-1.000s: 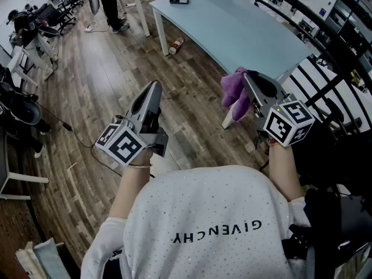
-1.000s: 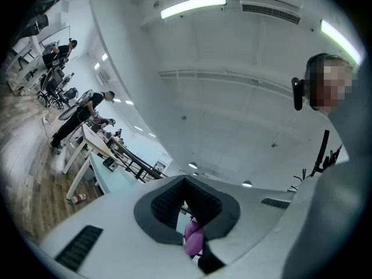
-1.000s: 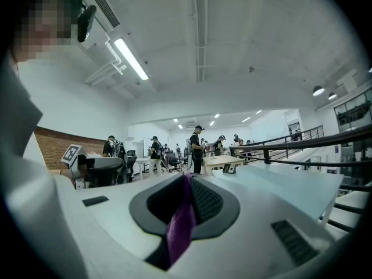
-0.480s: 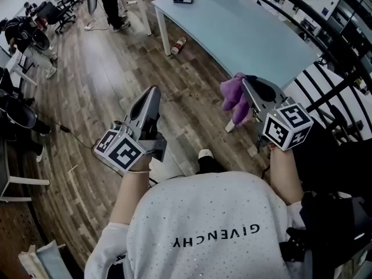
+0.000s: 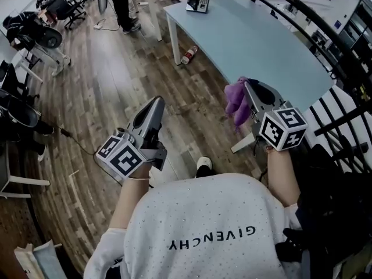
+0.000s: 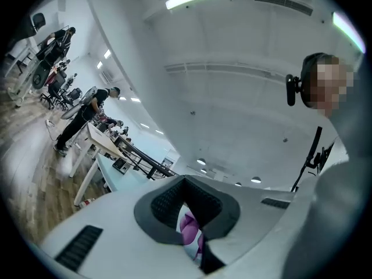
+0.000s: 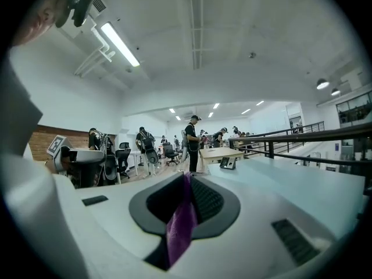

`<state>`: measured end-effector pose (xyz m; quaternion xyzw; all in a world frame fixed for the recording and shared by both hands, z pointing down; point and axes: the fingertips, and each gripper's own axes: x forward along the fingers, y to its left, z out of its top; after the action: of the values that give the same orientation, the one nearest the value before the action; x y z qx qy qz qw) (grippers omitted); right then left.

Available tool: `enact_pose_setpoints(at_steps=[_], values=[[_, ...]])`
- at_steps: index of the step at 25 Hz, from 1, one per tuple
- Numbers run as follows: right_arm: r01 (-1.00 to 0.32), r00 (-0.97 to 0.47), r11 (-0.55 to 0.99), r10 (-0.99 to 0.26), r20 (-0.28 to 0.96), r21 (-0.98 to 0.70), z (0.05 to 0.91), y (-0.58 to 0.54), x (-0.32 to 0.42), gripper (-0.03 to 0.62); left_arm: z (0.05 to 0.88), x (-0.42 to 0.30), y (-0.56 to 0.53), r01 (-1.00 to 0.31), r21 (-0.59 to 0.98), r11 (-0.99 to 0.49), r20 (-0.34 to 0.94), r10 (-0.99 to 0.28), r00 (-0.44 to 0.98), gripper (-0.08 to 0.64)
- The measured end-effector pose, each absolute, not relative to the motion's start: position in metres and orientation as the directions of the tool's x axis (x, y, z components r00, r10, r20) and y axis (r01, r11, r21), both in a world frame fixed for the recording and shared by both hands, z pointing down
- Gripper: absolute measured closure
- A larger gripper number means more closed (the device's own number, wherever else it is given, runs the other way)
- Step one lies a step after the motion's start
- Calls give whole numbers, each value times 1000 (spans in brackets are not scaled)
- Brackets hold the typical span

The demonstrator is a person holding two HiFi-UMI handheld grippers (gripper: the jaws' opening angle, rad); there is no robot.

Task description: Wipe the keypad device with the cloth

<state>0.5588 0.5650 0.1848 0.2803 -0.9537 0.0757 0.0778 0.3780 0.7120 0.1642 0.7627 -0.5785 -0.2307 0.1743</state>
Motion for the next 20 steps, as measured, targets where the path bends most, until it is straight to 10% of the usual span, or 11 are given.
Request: enact_pose_setpoints(at_steps=[20], values=[[-433,-895,890,-404,190,-142,209,401,444,554,186,295,537,-810,531,-249,-117,-968,221,558]])
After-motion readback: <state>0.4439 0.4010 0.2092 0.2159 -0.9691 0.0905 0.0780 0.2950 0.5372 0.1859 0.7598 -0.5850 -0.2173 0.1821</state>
